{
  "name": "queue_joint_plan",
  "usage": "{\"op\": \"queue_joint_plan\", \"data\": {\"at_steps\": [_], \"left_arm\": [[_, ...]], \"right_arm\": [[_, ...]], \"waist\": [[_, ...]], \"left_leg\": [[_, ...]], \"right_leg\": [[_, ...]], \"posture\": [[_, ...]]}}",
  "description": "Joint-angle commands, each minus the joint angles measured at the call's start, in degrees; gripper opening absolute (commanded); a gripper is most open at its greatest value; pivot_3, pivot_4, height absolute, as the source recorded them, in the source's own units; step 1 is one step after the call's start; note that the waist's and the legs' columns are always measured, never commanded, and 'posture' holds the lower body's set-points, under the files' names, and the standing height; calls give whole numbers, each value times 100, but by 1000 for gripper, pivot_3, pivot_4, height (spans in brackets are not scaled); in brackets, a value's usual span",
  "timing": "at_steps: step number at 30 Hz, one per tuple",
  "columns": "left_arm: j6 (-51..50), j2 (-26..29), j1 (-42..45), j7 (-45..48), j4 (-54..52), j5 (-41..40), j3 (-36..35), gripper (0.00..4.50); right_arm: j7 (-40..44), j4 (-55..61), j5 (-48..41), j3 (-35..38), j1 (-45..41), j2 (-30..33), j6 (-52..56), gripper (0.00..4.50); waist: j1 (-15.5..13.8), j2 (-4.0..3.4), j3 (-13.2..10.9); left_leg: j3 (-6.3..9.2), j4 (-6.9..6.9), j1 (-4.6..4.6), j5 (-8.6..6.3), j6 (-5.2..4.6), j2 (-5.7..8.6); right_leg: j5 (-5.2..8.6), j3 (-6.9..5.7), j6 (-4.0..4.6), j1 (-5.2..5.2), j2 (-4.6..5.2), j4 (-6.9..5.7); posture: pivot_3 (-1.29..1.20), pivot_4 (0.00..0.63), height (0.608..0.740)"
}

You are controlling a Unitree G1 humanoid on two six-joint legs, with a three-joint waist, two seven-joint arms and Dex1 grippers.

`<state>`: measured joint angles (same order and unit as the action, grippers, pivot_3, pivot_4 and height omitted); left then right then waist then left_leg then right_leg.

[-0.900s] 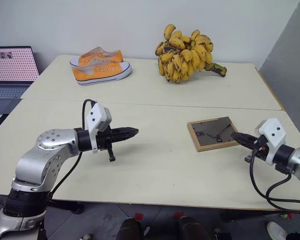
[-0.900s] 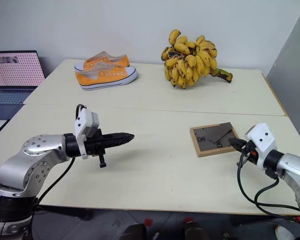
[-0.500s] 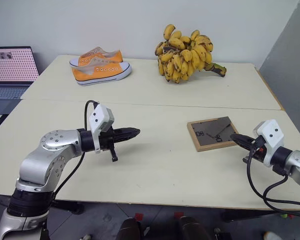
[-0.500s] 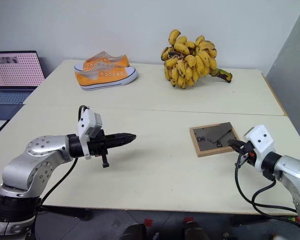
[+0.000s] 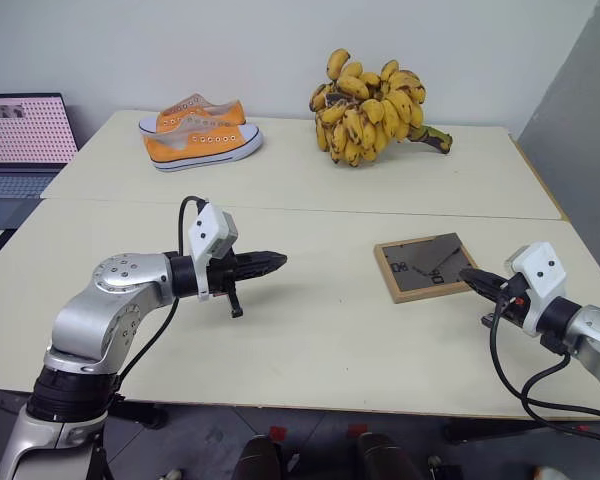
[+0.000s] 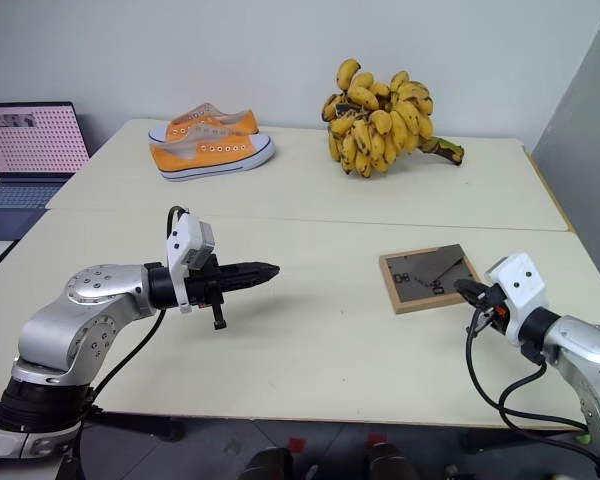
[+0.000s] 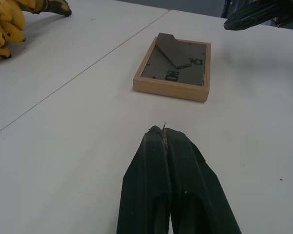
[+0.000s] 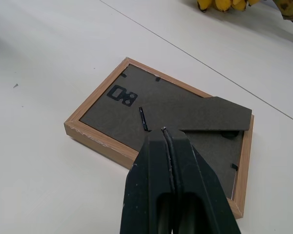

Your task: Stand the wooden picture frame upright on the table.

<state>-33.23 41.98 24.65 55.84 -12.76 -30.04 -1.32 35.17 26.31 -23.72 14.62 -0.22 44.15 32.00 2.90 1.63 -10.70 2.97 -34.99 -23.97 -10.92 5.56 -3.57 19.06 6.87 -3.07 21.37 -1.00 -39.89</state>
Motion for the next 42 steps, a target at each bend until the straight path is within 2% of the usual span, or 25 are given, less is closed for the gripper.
{"op": "queue_joint_plan", "data": {"at_steps": [1, 4, 7, 14, 19, 23, 30, 33, 36, 42], "left_arm": [[233, -129, 283, 75, 217, 149, 143, 61], [456, -264, 460, 116, 613, 367, 304, 61], [899, -607, 943, 128, 1492, 790, 625, 61], [2647, -1855, 2696, -44, 4839, 1911, 1158, 61], [3549, -2553, 3560, -44, 6614, 2326, 1178, 61], [4052, -2984, 4003, -104, 7555, 2592, 1165, 61], [4498, -3294, 4380, -328, 8363, 2947, 1071, 61], [4529, -3412, 4532, -789, 8616, 3140, 1066, 61], [4512, -3515, 4645, -1049, 8736, 3229, 987, 61], [4616, -3532, 4729, -725, 8640, 3194, 755, 61]], "right_arm": [[-147, 243, 50, 173, 72, -89, -36, 0], [-199, 284, 71, 140, 158, -147, -21, 0], [-388, 279, 253, -4, 318, -240, 33, 0], [-911, 450, 613, -276, 595, -590, 275, 0], [-1176, 633, 799, -316, 779, -749, 439, 0], [-1386, 775, 910, -350, 949, -919, 508, 0], [-1597, 1198, 986, -231, 1252, -1127, 733, 0], [-1783, 1100, 1118, -285, 1171, -1206, 728, 0], [-1958, 742, 1339, -513, 886, -1315, 632, 0], [-2027, -981, 1816, -880, -246, -1420, -3, 0]], "waist": [[-3, 0, 0], [-7, 0, 0], [-16, 0, 0], [-110, 0, 3], [-98, 1, 3], [-104, 1, 3], [-76, 1, 3], [-75, 1, 3], [-79, 1, 3], [-58, 1, 4]], "left_leg": [[1, 0, 0, 0, 0, 0], [1, -1, -1, 0, 0, 1], [1, -1, 0, 0, 0, 1], [8, -18, -18, 1, -2, 9], [8, -17, -30, 0, -3, 12], [15, -14, -34, 0, -3, 13], [16, -17, -35, 1, -4, 17], [20, -17, -35, 1, -4, 17], [20, -19, -35, 2, -5, 18], [18, -20, -33, 4, -8, 22]], "right_leg": [[0, -1, 0, 0, 0, 0], [-2, -1, 2, -1, 0, 0], [-2, -1, 3, -1, 0, -1], [-11, -3, -1, 5, -3, -1], [-13, -2, 3, 13, -2, 2], [-13, -9, 3, 13, -3, 1], [-13, -5, 2, 14, -2, -6], [-12, -8, 1, 13, -2, -6], [-13, -7, -5, 12, -2, -6], [-18, -5, -9, 12, 1, -6]], "posture": [[0, 150, 740], [0, 150, 740], [0, 150, 740], [0, 150, 740], [0, 150, 740], [0, 150, 740], [0, 150, 740], [0, 150, 740], [0, 150, 740], [0, 150, 740]]}}
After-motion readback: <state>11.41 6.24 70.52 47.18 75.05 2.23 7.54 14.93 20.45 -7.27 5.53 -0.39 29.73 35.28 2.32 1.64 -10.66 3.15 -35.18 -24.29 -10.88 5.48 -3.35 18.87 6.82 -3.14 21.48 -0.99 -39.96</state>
